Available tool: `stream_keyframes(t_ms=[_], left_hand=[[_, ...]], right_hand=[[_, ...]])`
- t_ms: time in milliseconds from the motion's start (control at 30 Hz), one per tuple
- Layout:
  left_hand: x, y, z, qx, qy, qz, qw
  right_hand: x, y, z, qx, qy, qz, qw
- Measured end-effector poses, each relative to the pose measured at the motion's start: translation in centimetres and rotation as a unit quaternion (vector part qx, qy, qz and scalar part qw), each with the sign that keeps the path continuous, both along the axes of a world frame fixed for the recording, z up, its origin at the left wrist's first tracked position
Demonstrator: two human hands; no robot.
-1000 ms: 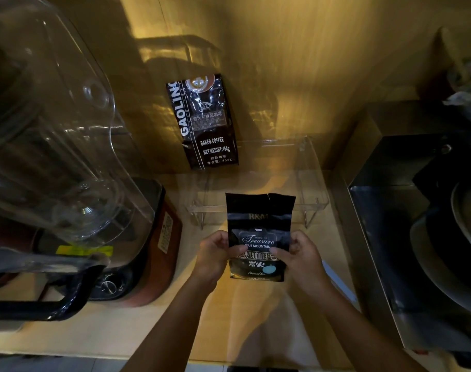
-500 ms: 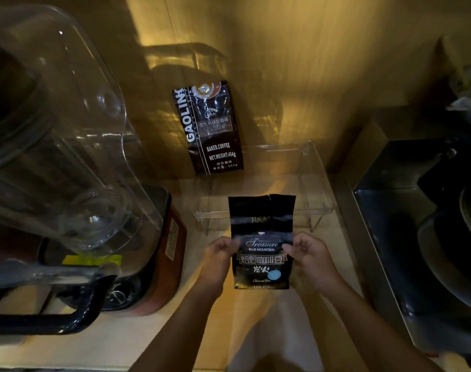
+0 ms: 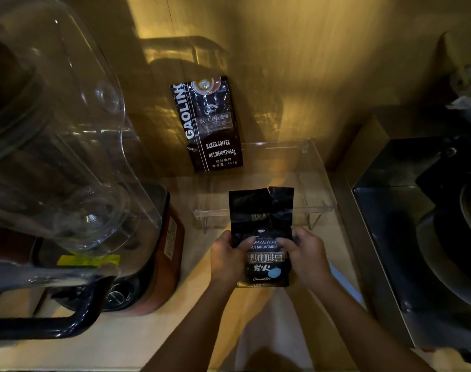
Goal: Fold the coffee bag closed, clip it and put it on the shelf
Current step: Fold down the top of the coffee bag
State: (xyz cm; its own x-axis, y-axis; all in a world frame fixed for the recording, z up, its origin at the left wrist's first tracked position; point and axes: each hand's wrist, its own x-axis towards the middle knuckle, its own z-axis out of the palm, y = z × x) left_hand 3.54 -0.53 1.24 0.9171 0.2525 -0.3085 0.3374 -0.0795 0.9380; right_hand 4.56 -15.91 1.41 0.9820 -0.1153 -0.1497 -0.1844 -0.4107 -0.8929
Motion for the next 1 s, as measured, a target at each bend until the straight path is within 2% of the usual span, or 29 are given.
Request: stream_keyframes(t_ms=[100, 233, 400, 500, 567, 667, 833, 1000], left_hand=[[0.3, 0.9, 0.3, -0.008, -0.005, -0.014, 1.000], [0.1, 1.7, 0.4, -0.057, 0.010, -0.044, 0.997], [-0.1, 1.0, 0.5, -0.095, 0.027, -0.026, 0.995], [-0.4, 0.8, 0.7, -0.100, 0.032, -0.004, 0.994], [-0.3, 1.0, 0.7, -0.120, 0.026, -0.025, 0.992], [-0.3, 1.5, 0.9, -0.081, 0.017, -0.027, 0.996], [-0.6, 1.8, 0.9, -0.051, 0.013, -0.027, 0.998], [-1.2, 1.3, 1.0, -0.031, 0.014, -0.100, 0.994]], right_hand=[[0.1, -0.8, -0.2, 0.033, -0.012, -0.006, 0.999], [-0.1, -1.5, -0.4, 0.132, 0.021, 0.009, 0.991], [-0.3, -1.1, 0.4, 0.217, 0.060, -0.028, 0.974], [-0.4, -1.0, 1.1, 0.251, 0.081, 0.001, 0.965], [-0.6, -0.8, 1.6, 0.269, 0.090, 0.018, 0.959], [-1.0, -0.5, 1.6, 0.317, 0.091, -0.002, 0.944], [-0.6, -0.2, 1.4, 0.259, 0.066, -0.033, 0.963], [-1.0, -0.5, 1.3, 0.317, 0.149, 0.016, 0.937]])
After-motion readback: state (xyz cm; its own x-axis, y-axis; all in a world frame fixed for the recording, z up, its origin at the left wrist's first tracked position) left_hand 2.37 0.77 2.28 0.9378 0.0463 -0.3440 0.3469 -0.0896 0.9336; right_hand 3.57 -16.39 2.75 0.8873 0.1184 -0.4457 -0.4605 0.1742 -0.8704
